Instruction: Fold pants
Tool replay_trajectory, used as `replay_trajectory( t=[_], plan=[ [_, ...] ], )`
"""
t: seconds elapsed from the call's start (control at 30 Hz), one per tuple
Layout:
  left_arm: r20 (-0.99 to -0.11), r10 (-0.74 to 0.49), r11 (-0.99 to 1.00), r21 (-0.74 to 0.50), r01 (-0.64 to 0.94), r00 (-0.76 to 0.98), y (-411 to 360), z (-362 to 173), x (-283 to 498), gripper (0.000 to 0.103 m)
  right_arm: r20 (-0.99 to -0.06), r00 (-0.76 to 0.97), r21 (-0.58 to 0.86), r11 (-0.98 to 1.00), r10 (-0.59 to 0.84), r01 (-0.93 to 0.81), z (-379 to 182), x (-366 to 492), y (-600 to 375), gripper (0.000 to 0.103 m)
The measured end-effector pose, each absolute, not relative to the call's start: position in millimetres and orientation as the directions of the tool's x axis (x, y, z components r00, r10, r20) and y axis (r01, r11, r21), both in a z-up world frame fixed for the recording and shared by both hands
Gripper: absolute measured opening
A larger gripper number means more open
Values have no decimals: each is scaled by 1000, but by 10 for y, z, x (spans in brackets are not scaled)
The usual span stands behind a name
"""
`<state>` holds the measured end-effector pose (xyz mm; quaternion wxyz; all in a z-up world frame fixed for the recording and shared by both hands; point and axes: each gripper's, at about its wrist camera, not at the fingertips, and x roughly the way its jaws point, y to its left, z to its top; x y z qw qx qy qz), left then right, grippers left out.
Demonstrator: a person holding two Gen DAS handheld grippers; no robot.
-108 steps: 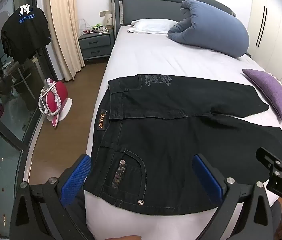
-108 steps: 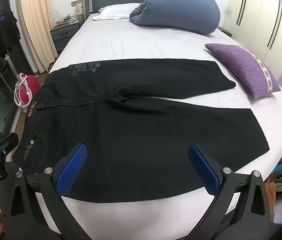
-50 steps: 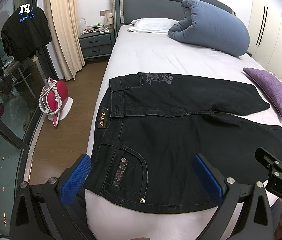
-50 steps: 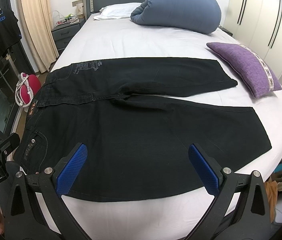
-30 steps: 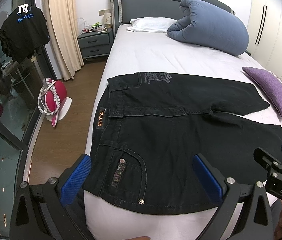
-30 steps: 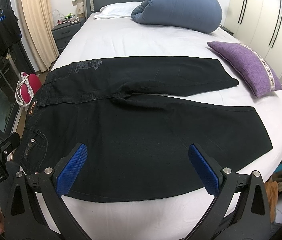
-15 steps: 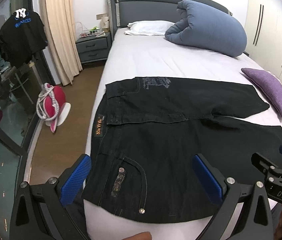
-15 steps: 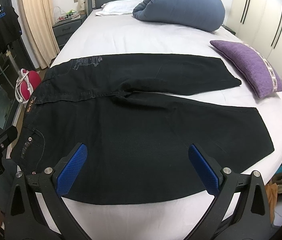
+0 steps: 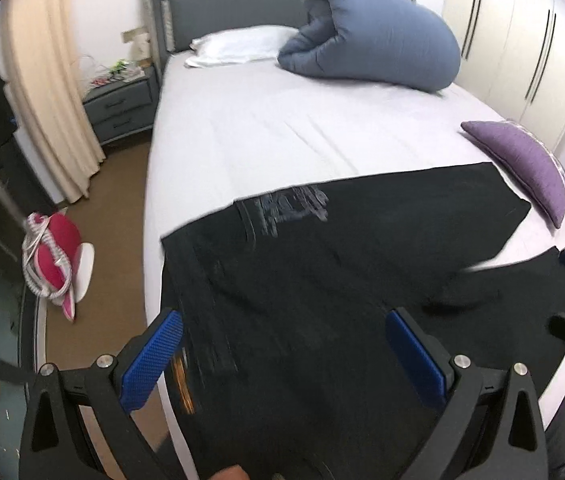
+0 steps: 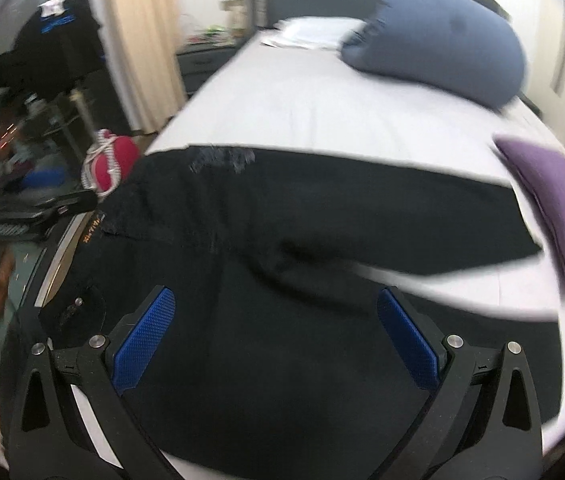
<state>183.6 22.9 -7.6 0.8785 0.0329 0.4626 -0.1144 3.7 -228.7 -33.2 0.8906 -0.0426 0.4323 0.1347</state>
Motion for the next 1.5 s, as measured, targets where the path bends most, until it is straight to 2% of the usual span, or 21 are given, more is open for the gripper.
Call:
replay_trajectory(
  t=[0.1,0.17,0.2,0.27,0.3,0.4,0.5,0.63,0.7,0.77,0.8,0.83,0.9,1.0,1.2,1.4,1.5],
  plan=[
    [-831,-205,967,-91,238,517,370,-172,2410,103,-769,588,14,925,252,-379,-293,427,-2379,102],
    [-846,-202,964,-82,253,493,430,-293,2755,103,-775,569,-6,896,276,-443,-309,697,-2430,95],
    [-858,-200,959,-71,276,474,451,-382,2963,103,-785,549,-14,879,286,-477,-344,850,-2441,90],
    [-878,-226,940,-85,329,421,473,-538,3276,102,-798,514,-5,850,314,-527,-391,1063,-2501,86],
    [-893,-231,931,-86,355,387,473,-634,3451,98,-802,499,-2,833,329,-553,-436,1184,-2519,85],
    [-924,-247,890,-97,445,293,404,-886,3770,93,-809,450,29,791,378,-612,-575,1444,-2589,80],
    [-944,-245,855,-102,508,223,371,-1110,3994,93,-804,425,60,769,415,-637,-681,1633,-2628,79],
    [-962,-241,826,-133,548,130,372,-1359,4140,76,-796,393,109,748,460,-654,-821,1826,-2599,75],
    [-963,-249,817,-152,557,103,412,-1416,4216,73,-799,385,108,741,462,-663,-880,1922,-2577,72],
    [-964,-248,812,-152,564,97,415,-1411,4209,56,-801,375,113,734,466,-670,-899,1984,-2489,69],
    [-962,-263,804,-174,569,78,412,-1396,4190,33,-802,371,113,730,467,-674,-920,2031,-2456,66],
    [-960,-273,799,-191,571,61,398,-1388,4170,18,-803,369,110,725,468,-680,-938,2082,-2402,65],
    [-973,-220,781,-132,611,71,308,-1372,4050,12,-805,363,108,717,470,-689,-957,2183,-2319,64],
    [-975,-179,777,-60,627,128,233,-1295,3918,9,-807,359,101,709,469,-698,-963,2350,-2182,61],
    [-927,-198,779,48,625,318,293,-971,3491,9,-826,336,59,662,452,-747,-936,2666,-1859,49],
    [-865,-160,743,211,635,476,142,-851,3089,9,-876,288,16,621,387,-784,-1092,3007,-1591,49],
    [-854,-165,740,223,635,493,143,-881,2987,8,-901,261,4,606,348,-795,-1211,3110,-1507,49]
  ],
)
